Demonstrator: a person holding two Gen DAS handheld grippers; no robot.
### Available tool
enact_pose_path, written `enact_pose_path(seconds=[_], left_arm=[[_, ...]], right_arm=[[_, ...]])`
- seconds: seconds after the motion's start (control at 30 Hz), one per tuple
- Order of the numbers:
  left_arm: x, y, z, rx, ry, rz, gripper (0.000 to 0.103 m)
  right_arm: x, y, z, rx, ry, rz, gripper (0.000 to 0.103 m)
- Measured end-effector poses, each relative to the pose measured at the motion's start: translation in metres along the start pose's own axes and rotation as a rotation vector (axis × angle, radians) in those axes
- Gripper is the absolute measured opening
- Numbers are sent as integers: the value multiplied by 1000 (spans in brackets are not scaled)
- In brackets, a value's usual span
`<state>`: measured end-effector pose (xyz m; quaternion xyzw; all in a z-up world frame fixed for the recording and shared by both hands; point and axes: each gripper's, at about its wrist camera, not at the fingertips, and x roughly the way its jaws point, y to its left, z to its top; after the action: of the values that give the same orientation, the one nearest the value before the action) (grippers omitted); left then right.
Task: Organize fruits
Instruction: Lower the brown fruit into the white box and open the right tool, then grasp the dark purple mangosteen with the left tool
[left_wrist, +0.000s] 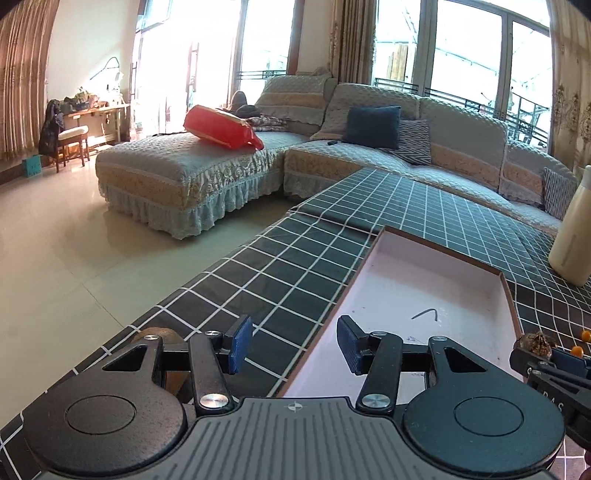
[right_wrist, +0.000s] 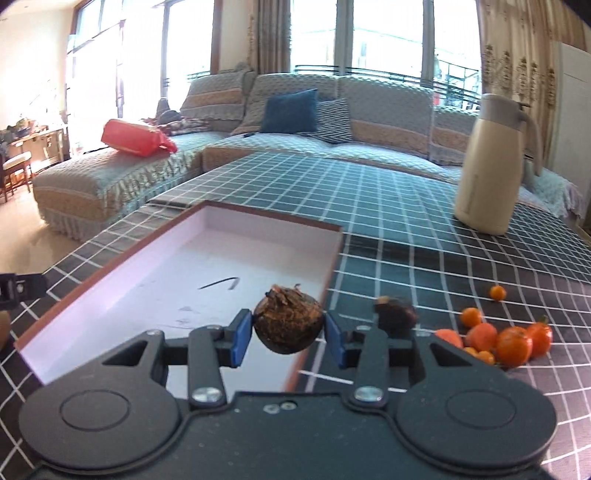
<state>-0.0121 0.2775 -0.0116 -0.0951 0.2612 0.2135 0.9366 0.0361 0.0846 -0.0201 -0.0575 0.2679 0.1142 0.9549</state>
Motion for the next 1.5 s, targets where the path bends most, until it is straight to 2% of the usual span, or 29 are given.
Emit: enact_pose_path(seconds=[0.2,0.4,0.47,0.7,0.8,0.87,0.93,1.13,1.23,1.27,1.5], left_arm=[[6,17,1,-26,0,29,51],[7,14,2,-21,-1,26,51],[6,10,2,-17,0,23,51],[1,-9,3,5,-4,-5,51],[-5,-24,2,27,-11,-33,53],[-10,-35,0,43,-29,-41,80],[-19,-48,-1,61,-64,-42,87],[-33,-95,-5,121,-71,-123,88],[-40,-126,-12,172,-78,-169,101],[-44,-139,-14,188,-84,-186,102],[-63,-207,-29,293,-104,-274,102]], right_arm=[[15,25,-7,-37,45,39,41],[25,28,-15,-31,84,31,40],[21,27,-15,-29,70,22,43],[-1,6,-6,-4,15,10,45],[-14,-17,-1,3,-10,-18,51],[-24,-37,1,7,-28,-44,52],[-33,-61,3,11,-38,-73,52],[-58,-132,4,33,-63,-169,52],[-70,-164,3,44,-70,-211,53],[-73,-174,2,45,-71,-224,53],[-82,-221,-7,104,-67,-268,53]])
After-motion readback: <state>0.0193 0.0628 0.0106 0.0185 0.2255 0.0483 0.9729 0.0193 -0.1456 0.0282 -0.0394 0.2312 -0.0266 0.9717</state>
